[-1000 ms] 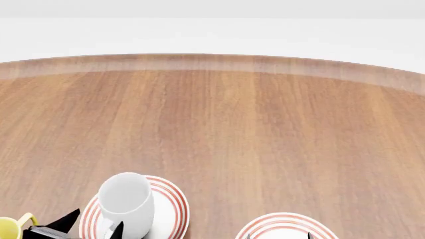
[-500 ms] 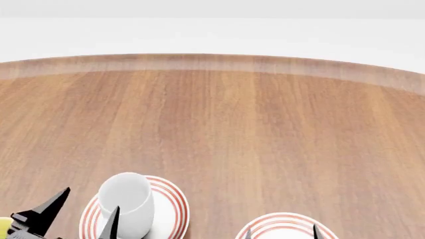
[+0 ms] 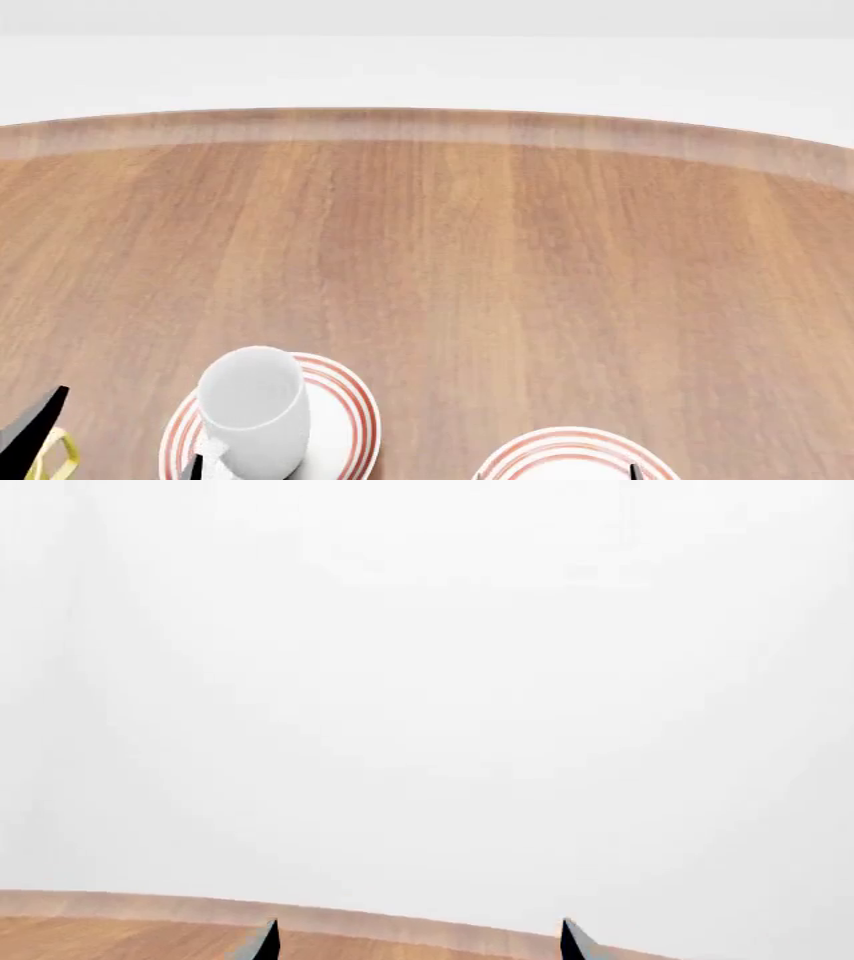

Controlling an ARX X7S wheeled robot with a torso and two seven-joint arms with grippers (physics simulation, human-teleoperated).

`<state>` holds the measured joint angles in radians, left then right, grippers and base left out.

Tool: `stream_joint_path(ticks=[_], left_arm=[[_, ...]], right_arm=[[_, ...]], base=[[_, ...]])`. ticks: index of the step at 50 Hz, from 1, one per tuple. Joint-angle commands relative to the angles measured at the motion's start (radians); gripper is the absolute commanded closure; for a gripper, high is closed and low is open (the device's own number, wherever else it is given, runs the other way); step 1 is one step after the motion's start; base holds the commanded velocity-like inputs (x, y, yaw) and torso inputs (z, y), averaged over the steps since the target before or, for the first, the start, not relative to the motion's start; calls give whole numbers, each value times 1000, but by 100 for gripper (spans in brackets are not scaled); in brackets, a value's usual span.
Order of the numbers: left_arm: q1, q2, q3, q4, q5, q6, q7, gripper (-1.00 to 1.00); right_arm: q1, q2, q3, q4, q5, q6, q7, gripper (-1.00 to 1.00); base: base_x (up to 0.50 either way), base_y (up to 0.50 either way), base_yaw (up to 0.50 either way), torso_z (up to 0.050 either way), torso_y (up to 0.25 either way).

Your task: Put the white mug on the left plate.

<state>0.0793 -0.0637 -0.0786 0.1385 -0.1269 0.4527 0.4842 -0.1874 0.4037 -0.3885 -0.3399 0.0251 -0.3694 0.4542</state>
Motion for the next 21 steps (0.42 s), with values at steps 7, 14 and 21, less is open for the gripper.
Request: stream_joint_path(ticks=[7, 14, 21], left_arm=[[149, -19, 50, 153, -5, 116, -11, -100], [157, -27, 57, 159, 3, 128, -26, -100], [161, -34, 66, 169, 9, 129, -41, -100]], right_arm=[[-72, 18, -1, -94, -78, -20, 32, -100], [-76, 20, -4, -99, -86, -20, 34, -100], [-71, 21, -6, -94, -82, -19, 33, -100]], base=[[0, 0, 0, 0, 0], [0, 0, 0, 0, 0], [0, 0, 0, 0, 0]])
